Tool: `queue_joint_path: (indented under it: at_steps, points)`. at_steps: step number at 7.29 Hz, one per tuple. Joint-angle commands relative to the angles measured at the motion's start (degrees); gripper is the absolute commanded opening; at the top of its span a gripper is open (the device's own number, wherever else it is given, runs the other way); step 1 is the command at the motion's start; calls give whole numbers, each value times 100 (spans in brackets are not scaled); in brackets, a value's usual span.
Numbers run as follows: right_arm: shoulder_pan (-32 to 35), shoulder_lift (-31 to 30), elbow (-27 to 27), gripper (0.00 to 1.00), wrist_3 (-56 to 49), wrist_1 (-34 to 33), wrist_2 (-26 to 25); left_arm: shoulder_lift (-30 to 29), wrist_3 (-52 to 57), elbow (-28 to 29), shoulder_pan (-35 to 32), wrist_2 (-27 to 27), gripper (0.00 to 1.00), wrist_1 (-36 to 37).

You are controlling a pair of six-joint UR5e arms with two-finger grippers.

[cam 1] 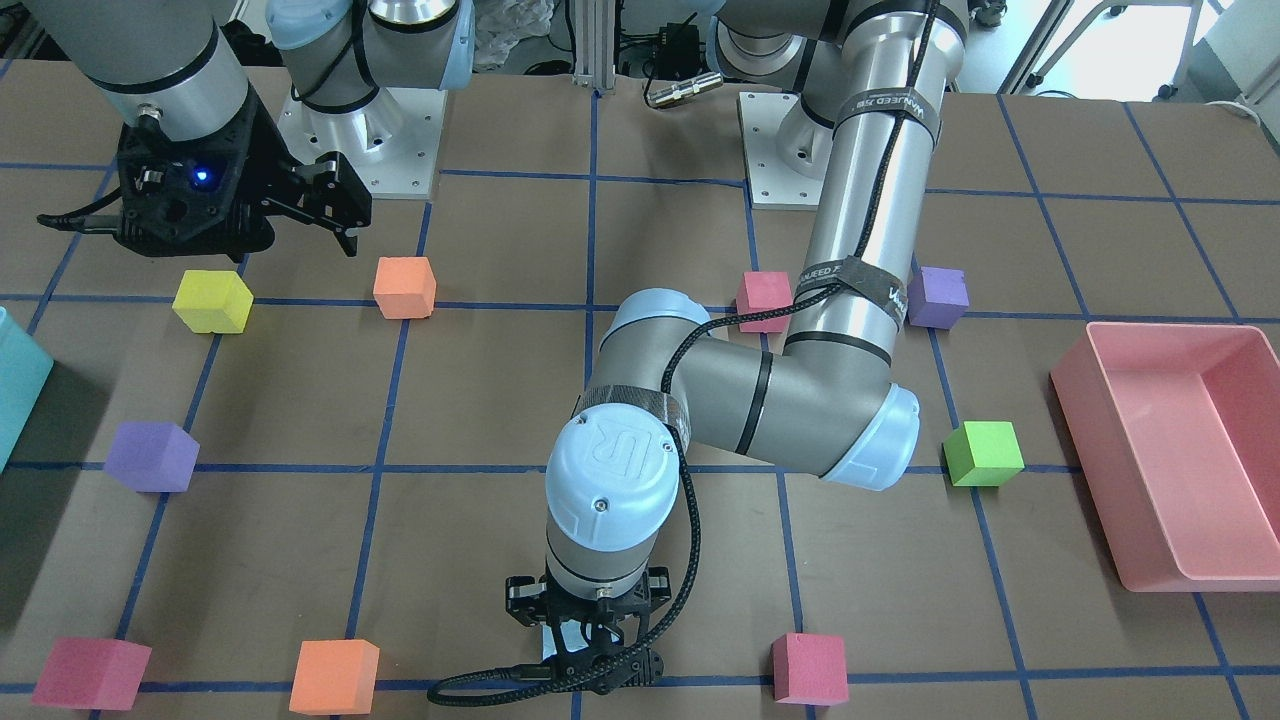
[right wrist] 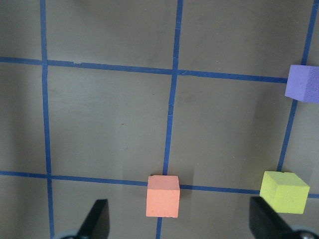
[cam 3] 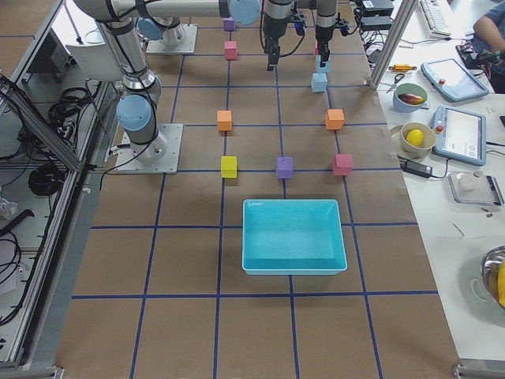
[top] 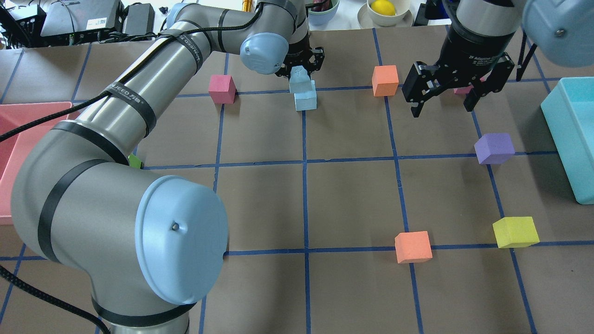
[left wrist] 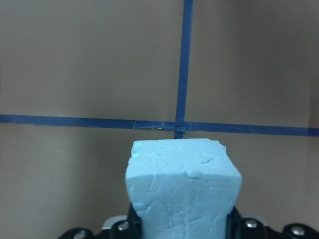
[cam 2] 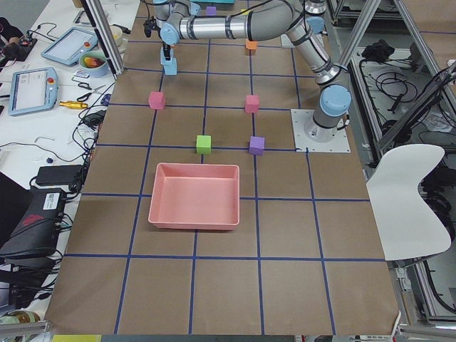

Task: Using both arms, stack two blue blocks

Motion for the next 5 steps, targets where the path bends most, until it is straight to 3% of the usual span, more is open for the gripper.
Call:
queue_joint_path:
  at_steps: [1,5]
  points:
    - [0,-43,49,100,-8,-3,0,-15,-199,19,-26,7,0,-33]
    - [0,-53,102,100,-8,-12,0,-138,-315,10,-87,-11,0,-7]
